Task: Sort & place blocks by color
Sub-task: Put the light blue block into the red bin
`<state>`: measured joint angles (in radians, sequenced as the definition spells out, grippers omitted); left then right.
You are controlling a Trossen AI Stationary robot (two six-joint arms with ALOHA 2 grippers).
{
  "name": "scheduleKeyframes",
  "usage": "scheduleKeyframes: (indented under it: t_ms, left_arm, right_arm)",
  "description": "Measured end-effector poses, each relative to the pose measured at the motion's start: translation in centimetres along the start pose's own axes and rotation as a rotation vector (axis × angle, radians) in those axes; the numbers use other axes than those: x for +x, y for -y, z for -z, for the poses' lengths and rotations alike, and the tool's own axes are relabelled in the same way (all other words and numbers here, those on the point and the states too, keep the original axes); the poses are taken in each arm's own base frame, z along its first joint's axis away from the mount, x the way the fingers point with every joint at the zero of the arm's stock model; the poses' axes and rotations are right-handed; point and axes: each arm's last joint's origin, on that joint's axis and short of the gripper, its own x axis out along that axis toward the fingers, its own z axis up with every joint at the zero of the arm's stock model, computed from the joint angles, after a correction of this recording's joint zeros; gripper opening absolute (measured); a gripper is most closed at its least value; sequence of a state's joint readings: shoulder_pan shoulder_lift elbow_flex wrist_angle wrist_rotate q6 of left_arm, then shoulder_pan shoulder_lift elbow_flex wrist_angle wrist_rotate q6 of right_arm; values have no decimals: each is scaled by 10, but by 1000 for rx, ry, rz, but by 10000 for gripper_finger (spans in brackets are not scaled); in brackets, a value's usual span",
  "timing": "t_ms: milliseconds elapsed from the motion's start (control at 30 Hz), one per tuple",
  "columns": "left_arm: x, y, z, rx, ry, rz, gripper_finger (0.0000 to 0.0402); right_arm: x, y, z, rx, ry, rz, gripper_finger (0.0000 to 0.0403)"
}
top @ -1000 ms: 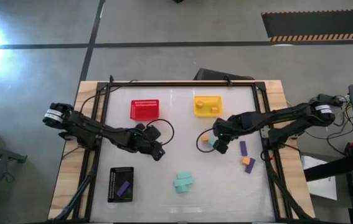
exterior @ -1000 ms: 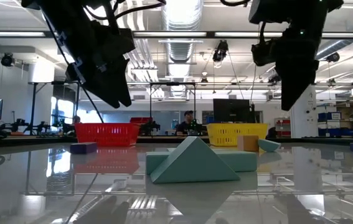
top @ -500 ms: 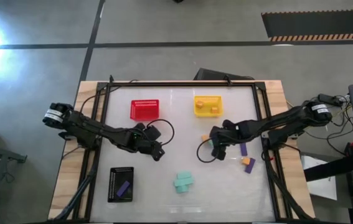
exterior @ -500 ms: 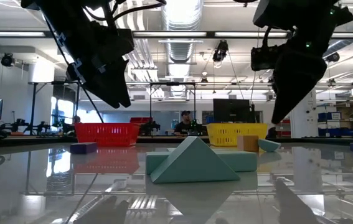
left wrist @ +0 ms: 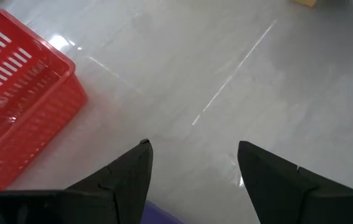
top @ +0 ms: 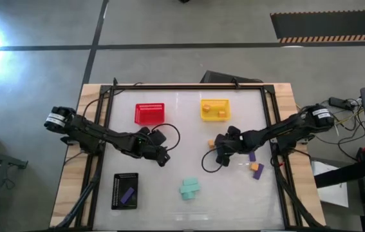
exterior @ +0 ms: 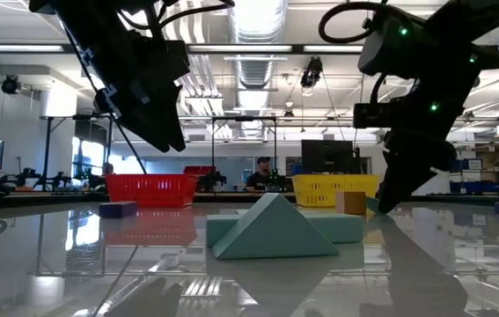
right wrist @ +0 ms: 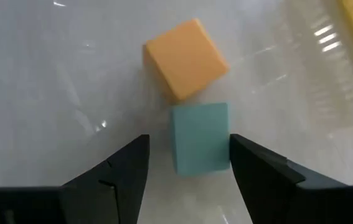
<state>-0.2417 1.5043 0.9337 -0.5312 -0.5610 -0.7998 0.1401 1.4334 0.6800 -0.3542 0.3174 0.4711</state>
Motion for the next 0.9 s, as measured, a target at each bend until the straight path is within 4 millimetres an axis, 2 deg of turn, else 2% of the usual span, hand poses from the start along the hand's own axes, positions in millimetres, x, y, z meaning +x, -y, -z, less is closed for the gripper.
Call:
scheduleKeyframes:
  t_ms: [167,467,567,700,900]
  left_arm:
    - [0,0,0,-6,7,-1,219]
    - [0,1,-2,-16,21,10,219]
    - [0,2,-3,-12,30,17,219]
    - [-1,7,-5,29,49,62,219]
    - [-7,23,-10,197,135,216,219]
  right_arm:
    - [9,-3,1,0,-15,10,205]
    - [6,-2,0,15,-8,-11,117]
    - [2,-1,0,17,-13,-26,116]
    - [-9,3,1,18,-11,-31,116]
    - [-39,11,1,-14,43,-60,116]
